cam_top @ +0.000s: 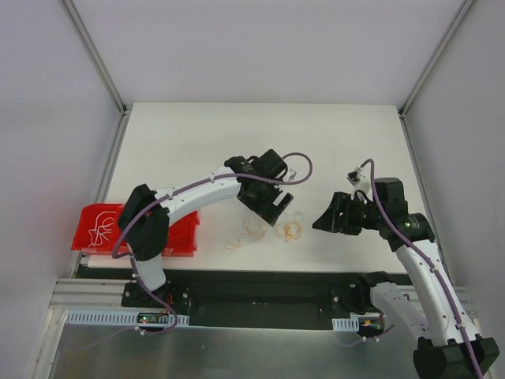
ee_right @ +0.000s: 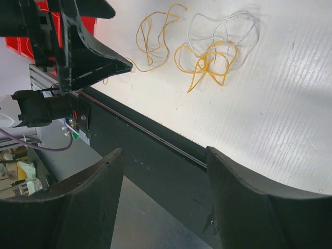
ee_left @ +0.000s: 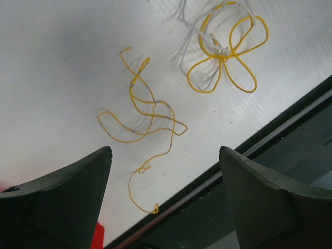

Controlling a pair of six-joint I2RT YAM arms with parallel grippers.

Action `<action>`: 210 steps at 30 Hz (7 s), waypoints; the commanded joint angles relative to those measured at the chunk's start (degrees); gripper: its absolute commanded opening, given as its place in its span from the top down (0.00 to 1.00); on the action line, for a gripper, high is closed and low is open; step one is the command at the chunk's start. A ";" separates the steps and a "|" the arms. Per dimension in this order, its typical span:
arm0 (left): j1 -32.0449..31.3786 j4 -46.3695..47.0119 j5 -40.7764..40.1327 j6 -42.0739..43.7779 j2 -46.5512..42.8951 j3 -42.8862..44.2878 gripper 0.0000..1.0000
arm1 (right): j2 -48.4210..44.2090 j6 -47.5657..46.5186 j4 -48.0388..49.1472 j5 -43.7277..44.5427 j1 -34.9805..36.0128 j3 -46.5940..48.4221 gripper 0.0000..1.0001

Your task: Untangle the cables

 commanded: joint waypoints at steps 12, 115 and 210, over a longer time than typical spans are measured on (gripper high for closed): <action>-5.90 6.08 -7.67 26.98 5.93 -6.99 0.26 | -6.72 3.77 -2.27 0.23 -1.02 -0.12 0.34; 66.52 -15.36 -5.67 -19.70 -32.74 -21.41 0.39 | 5.40 8.43 2.56 -4.69 1.62 1.02 0.37; -4.41 1.52 27.48 -14.51 -2.41 18.40 1.00 | 28.96 37.00 45.63 -2.76 8.03 -16.91 0.68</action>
